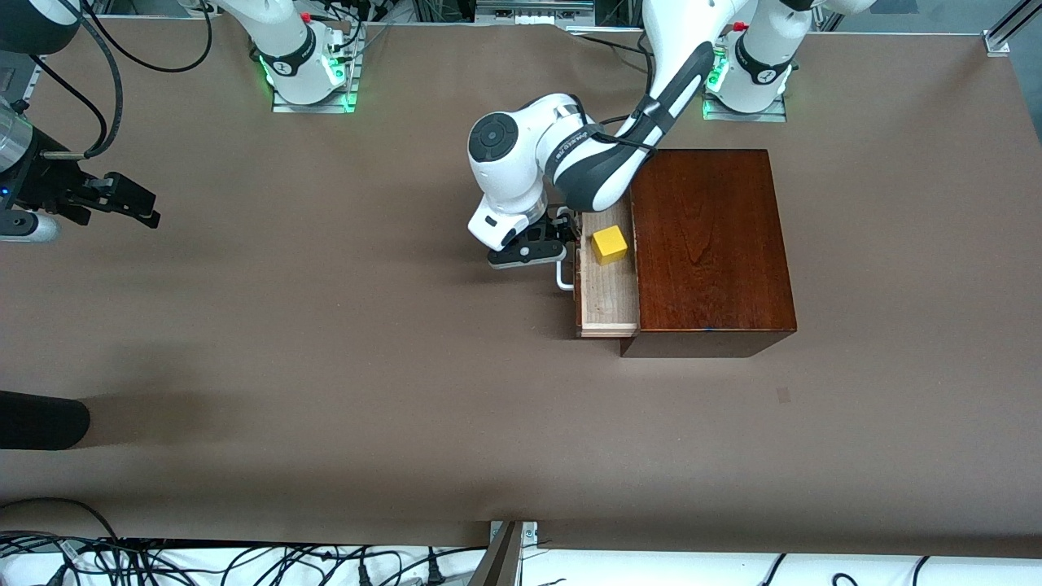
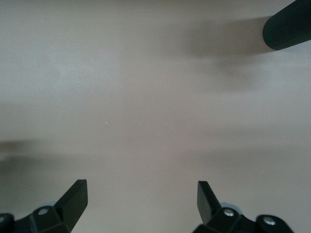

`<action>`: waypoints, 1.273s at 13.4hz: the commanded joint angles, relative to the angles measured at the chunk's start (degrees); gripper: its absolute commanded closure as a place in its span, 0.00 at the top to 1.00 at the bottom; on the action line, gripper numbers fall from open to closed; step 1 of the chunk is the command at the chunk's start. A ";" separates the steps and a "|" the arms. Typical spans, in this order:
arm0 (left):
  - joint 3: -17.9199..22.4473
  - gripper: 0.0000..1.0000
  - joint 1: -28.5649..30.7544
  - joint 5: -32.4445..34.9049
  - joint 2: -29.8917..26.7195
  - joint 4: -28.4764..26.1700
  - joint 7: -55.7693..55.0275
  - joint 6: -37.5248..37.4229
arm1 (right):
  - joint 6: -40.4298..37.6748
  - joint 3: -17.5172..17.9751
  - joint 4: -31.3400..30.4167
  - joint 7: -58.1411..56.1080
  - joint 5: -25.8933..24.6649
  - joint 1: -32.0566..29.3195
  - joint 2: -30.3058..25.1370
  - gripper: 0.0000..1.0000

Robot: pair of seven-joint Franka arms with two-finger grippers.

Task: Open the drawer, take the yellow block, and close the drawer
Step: 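Pull the drawer handle outward with the left gripper to open it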

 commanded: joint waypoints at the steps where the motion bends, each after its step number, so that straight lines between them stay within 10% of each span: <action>1: -0.68 1.00 -2.81 -0.03 3.54 5.68 -2.59 1.22 | -1.07 -0.04 0.77 -0.67 -0.42 -0.10 -0.15 1.00; 10: -0.59 1.00 -2.98 0.05 1.54 6.13 -3.03 -0.18 | -1.07 -0.04 0.77 -0.58 -0.42 -0.10 -0.06 1.00; 17: -1.38 1.00 -0.79 -2.49 -7.95 6.21 1.27 -15.99 | -1.07 -0.04 0.77 -0.58 -0.42 -0.10 -0.06 1.00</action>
